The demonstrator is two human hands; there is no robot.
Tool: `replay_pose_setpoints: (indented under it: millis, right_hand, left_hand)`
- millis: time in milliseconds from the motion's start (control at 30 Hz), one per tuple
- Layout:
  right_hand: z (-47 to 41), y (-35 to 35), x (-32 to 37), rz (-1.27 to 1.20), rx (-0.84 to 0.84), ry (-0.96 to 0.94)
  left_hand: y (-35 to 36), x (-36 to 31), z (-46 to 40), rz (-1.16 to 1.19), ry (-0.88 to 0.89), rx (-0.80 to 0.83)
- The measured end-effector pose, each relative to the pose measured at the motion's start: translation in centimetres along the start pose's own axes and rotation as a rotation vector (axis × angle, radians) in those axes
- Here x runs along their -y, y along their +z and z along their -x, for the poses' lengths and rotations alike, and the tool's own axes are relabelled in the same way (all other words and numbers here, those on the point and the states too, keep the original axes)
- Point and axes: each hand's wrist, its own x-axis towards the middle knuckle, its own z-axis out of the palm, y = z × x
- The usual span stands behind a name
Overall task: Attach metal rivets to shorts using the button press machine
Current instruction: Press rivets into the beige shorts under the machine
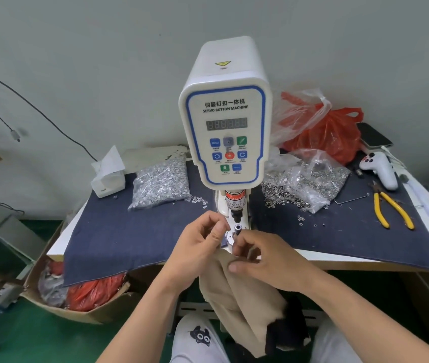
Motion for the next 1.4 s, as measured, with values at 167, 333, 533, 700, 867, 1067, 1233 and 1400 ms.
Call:
replay_pose_setpoints:
  millis: [167, 333, 533, 700, 867, 1067, 1233, 1400]
  right_hand:
    - [0.9, -0.1, -0.6, -0.025, -0.11, -0.019]
    - [1.0, -0.5, -0.6, 0.155, -0.2, -0.045]
    - [0.9, -1.4, -0.2, 0.179, -0.023, 0.012]
    - [1.0, -2.7, -0.2, 0.132, 0.192, 0.056]
    - [1.0, -3.6, -0.1, 0.107, 0.179, 0.024]
    - [1.1, -3.7, 0.0, 0.047, 0.251, -0.013]
    - [0.9, -4.5, 0.0, 0.001, 0.291, -0.026]
    - [0.6, -4.4, -0.3, -0.442, 0.272, 0.015]
  left_hand:
    - [-1.1, 0.0, 0.4, -0.087, -0.045, 0.083]
    - [-1.9, 0.1, 0.8, -0.425, -0.071, 0.266]
    - [-1.1, 0.5, 1.0, -0.601, -0.015, 0.261]
    - [-0.8, 0.4, 1.2, -0.42, 0.06, 0.237]
    - [-0.1, 0.5, 1.3, -0.35, 0.166, 0.198]
    - [0.5, 0.0, 1.0, -0.445, 0.264, 0.281]
    - [-0.4, 0.3, 1.3, 0.065, 0.024, 0.365]
    - [-0.7, 1.5, 0.9, 0.014, -0.116, 0.466]
